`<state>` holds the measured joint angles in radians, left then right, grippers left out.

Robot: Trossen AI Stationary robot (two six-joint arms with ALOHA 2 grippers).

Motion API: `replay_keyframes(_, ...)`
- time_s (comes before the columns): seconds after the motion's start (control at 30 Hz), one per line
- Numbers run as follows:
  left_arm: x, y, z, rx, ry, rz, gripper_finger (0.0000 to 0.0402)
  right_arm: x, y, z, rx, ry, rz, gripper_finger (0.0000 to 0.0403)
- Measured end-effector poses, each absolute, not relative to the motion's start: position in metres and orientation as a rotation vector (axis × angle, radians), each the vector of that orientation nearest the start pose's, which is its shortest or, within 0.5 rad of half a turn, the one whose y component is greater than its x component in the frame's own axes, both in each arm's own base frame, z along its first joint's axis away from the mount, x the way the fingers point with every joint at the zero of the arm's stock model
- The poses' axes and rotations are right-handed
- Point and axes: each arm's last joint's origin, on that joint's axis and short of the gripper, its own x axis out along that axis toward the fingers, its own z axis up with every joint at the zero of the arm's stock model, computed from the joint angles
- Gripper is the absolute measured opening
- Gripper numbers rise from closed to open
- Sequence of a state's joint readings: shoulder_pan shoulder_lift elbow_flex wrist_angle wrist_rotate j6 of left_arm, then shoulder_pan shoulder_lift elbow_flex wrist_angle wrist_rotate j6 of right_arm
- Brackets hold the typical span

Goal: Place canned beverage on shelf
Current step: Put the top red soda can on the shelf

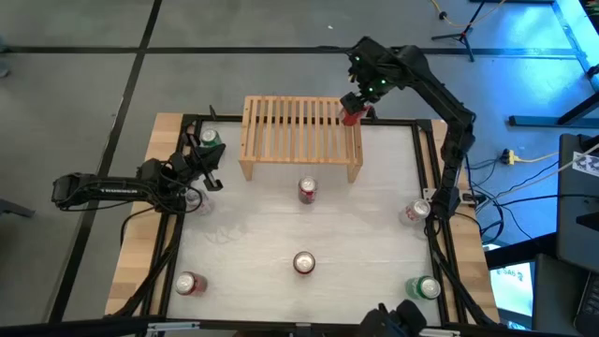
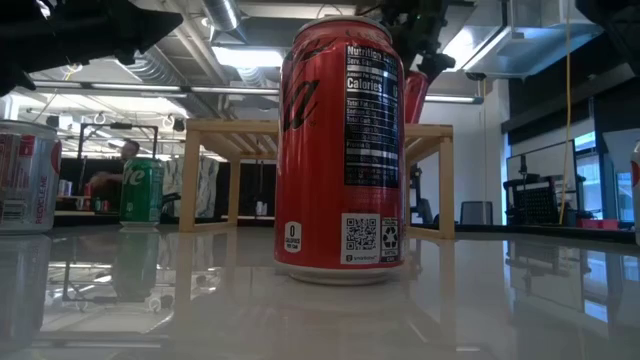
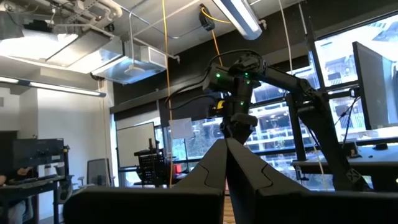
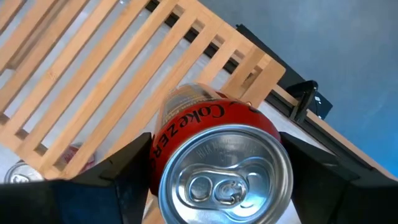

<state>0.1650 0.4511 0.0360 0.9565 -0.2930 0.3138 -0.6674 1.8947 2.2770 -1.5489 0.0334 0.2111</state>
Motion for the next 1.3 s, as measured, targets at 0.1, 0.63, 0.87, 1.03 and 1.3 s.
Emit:
replay_keyframes(0.1, 0.1097, 0.0267, 0.2239, 0.266, -0.471, 0.527, 0.0003, 0.272, -0.2159, 0.4118, 0.549, 1.068, -0.744, 0.0288)
replay_keyframes(0.63, 0.1097, 0.0267, 0.224, 0.266, -0.472, 0.525, 0.0003, 0.2755, -0.2199, 0.4057, 0.503, 1.074, -0.757, 0.0289)
replay_keyframes(0.87, 0.1097, 0.0267, 0.224, 0.267, -0.472, 0.526, 0.0003, 0.2764, -0.2206, 0.4061, 0.494, 1.064, -0.754, 0.0289)
replay_keyframes(1.03, 0.1097, 0.0267, 0.224, 0.267, -0.472, 0.526, 0.0003, 0.2764, -0.2206, 0.406, 0.493, 1.065, -0.753, 0.0289)
replay_keyframes(1.3, 0.1097, 0.0267, 0.224, 0.267, -0.471, 0.526, 0.0003, 0.2774, -0.2214, 0.4064, 0.469, 1.06, -0.742, 0.0302)
